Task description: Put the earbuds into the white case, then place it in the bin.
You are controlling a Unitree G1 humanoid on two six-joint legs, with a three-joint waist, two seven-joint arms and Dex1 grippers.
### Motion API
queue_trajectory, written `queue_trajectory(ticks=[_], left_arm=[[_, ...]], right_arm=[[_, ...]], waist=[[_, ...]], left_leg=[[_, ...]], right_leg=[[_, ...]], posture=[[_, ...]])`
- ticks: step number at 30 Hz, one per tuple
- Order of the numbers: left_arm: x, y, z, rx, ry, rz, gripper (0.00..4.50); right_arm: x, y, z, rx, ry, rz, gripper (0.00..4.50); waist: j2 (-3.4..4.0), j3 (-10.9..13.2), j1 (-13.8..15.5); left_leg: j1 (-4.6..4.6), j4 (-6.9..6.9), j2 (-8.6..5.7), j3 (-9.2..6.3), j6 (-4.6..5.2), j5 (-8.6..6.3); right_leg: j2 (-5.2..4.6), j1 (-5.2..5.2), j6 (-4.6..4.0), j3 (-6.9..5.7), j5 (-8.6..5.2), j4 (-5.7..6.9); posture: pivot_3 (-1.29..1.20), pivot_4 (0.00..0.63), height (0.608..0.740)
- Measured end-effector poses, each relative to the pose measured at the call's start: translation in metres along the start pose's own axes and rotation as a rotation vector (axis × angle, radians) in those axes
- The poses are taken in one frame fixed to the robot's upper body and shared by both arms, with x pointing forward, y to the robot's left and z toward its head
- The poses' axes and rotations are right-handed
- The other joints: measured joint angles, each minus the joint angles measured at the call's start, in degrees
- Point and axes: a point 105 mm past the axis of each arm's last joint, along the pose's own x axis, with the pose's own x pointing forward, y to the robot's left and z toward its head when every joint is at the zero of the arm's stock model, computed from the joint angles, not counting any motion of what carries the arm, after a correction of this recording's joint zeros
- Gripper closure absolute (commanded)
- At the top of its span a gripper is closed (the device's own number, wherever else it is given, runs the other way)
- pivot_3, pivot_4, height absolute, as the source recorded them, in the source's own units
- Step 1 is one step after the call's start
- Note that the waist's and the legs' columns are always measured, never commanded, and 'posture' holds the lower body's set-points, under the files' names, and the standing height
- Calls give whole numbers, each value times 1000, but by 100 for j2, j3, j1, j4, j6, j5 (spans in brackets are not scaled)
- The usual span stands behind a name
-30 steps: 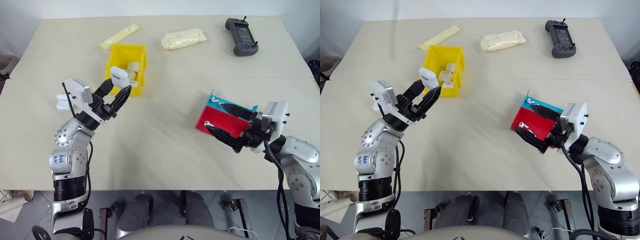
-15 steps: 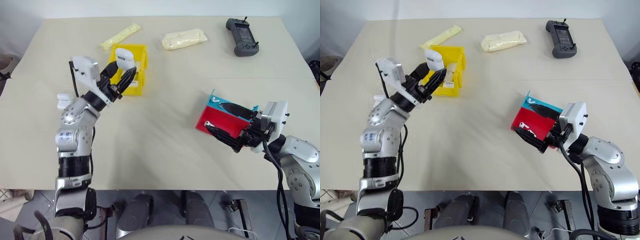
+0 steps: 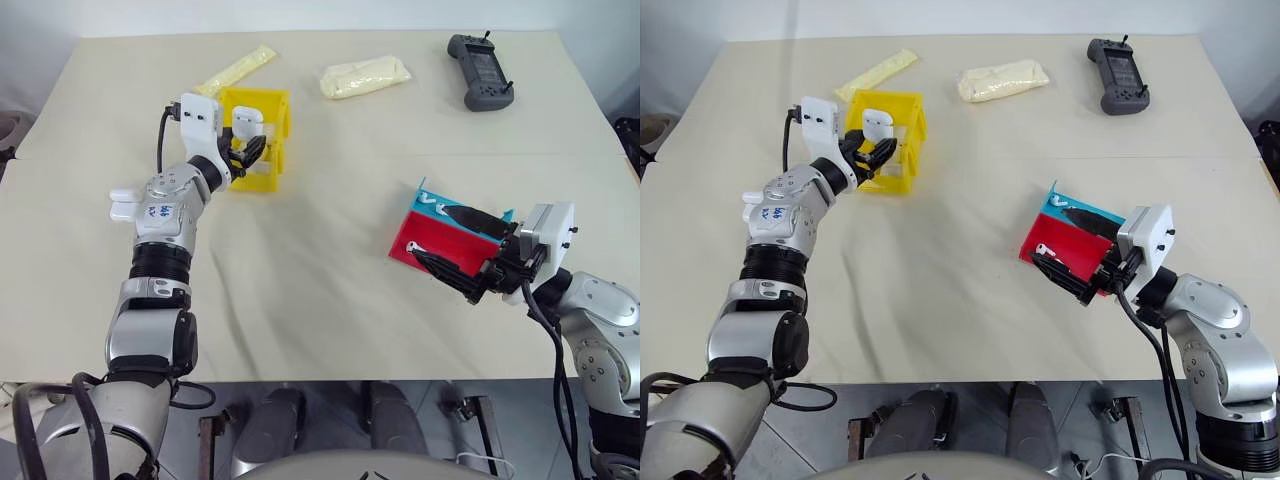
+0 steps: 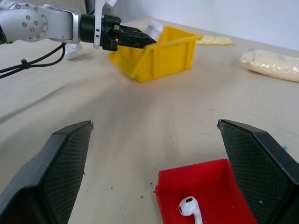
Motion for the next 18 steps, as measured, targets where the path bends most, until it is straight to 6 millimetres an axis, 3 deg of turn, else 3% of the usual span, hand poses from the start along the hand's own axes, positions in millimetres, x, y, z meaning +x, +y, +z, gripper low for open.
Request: queue_trajectory(ticks=[7, 12, 15, 18], left_arm=[[-14, 6, 25, 77, -125, -55, 12], [-44, -6, 45, 101, -216, -220, 12], [-69, -1, 42, 131, -194, -274, 12], [-106, 14, 21, 194, -105, -311, 12]], right_arm=[[1, 2, 3, -12, -5, -4, 0], [3, 3, 5, -20, -10, 4, 0], [3, 3, 5, -21, -8, 7, 0], [4, 4, 4, -21, -5, 20, 0]], waist=[[0, 0, 7], [0, 0, -12], [1, -1, -64], [3, -2, -138]], left_leg=[[-1, 2, -1, -1, 0, 0], [-1, 2, 1, -1, 0, 0], [2, -1, 6, -1, -1, 0], [5, -6, 8, -1, -2, -1]], right_leg=[[-2, 0, 0, 0, 0, 1], [-2, -1, 0, 1, 0, 2], [1, -2, 0, 2, 0, 4], [3, -2, -2, 4, 0, 3]], posture=[[0, 150, 740], [0, 150, 740], [0, 150, 740], [0, 150, 740]])
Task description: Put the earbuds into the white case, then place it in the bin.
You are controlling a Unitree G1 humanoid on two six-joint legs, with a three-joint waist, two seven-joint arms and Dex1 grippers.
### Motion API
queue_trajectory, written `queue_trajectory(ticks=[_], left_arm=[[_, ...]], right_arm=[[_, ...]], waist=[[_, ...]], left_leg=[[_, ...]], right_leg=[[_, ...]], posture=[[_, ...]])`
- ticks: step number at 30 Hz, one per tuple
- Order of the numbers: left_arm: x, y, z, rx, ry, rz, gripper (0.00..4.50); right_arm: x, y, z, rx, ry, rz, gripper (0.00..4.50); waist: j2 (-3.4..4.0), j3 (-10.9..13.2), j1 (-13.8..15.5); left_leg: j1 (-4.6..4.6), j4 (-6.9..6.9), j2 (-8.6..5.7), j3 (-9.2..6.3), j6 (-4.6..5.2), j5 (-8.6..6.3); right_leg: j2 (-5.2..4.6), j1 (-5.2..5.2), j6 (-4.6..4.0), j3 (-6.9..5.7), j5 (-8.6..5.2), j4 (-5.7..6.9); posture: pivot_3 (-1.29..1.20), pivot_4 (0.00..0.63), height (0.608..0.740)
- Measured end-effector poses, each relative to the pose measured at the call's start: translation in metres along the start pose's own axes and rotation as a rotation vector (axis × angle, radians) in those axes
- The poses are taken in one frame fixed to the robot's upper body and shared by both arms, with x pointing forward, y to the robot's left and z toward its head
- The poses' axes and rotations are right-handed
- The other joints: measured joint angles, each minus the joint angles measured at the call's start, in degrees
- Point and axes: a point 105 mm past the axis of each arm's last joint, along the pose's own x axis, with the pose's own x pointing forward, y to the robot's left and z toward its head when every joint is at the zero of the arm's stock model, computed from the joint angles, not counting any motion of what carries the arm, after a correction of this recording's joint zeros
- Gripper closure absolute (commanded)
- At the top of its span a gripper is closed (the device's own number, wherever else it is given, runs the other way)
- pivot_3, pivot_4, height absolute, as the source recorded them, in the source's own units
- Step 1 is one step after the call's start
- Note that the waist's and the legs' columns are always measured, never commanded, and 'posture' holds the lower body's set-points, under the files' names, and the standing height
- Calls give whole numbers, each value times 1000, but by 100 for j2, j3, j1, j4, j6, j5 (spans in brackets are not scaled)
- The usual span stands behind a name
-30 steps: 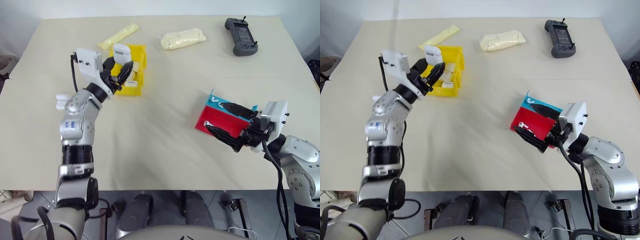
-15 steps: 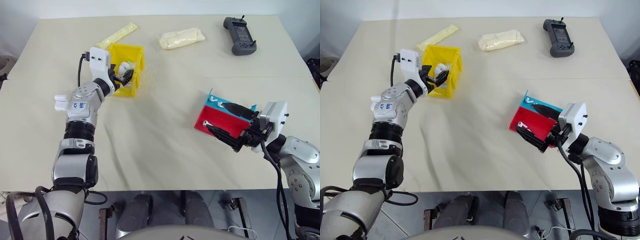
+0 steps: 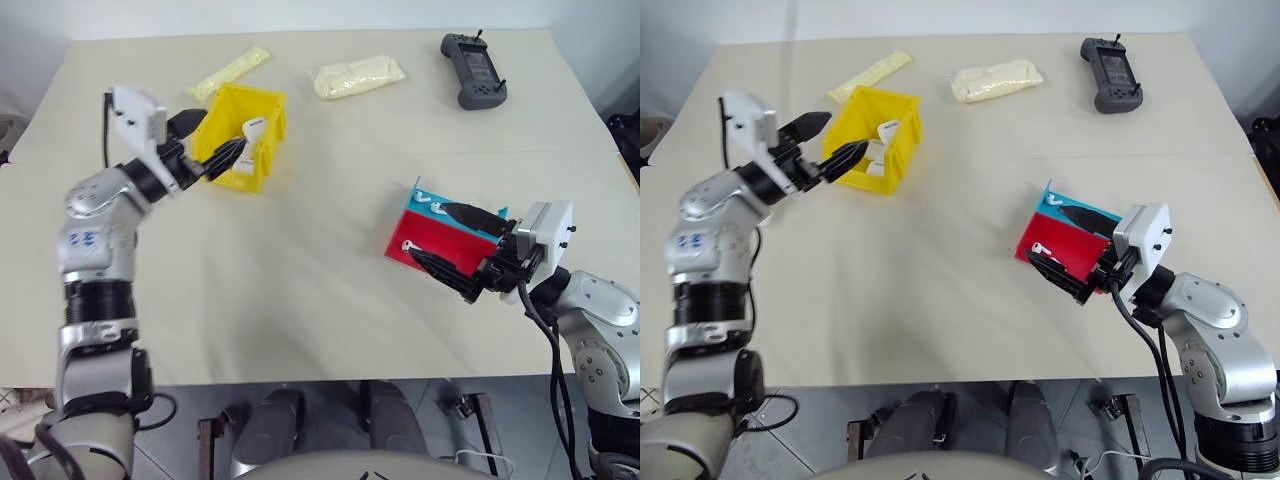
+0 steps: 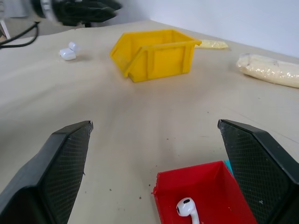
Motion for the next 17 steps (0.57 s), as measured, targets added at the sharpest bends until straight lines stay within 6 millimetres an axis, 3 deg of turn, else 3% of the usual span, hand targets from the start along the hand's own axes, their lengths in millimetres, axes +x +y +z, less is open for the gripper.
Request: queue_trajectory(ticks=[3, 7, 13, 17], left_arm=[[-39, -5, -30, 26, 115, -51, 12], [-64, -21, -54, 71, 183, -119, 12], [-56, -47, -42, 172, 134, -194, 12], [-51, -64, -50, 157, 121, -235, 12]], right_arm=[[-1, -1, -5, 6, 22, 12, 0], [-4, -1, -9, -6, 52, 51, 0], [-13, -8, -22, -1, 107, 84, 0], [-19, -12, -29, -1, 137, 94, 0]], waist=[[1, 0, 2], [0, 1, 128], [-1, 0, 182], [0, 0, 125]], left_leg=[[1, -2, -1, -1, 0, 0], [-1, 5, -3, -5, 2, -1], [0, 5, -7, -3, 5, 0], [1, -3, 3, 0, 2, -1]], right_leg=[[-1, 2, -2, 0, 0, -4], [-4, 11, -10, -3, 5, -15], [-10, 11, -12, -3, 7, -12], [0, 6, -12, -2, 6, -11]], posture=[[0, 150, 740], [0, 150, 740], [0, 150, 740], [0, 150, 740]])
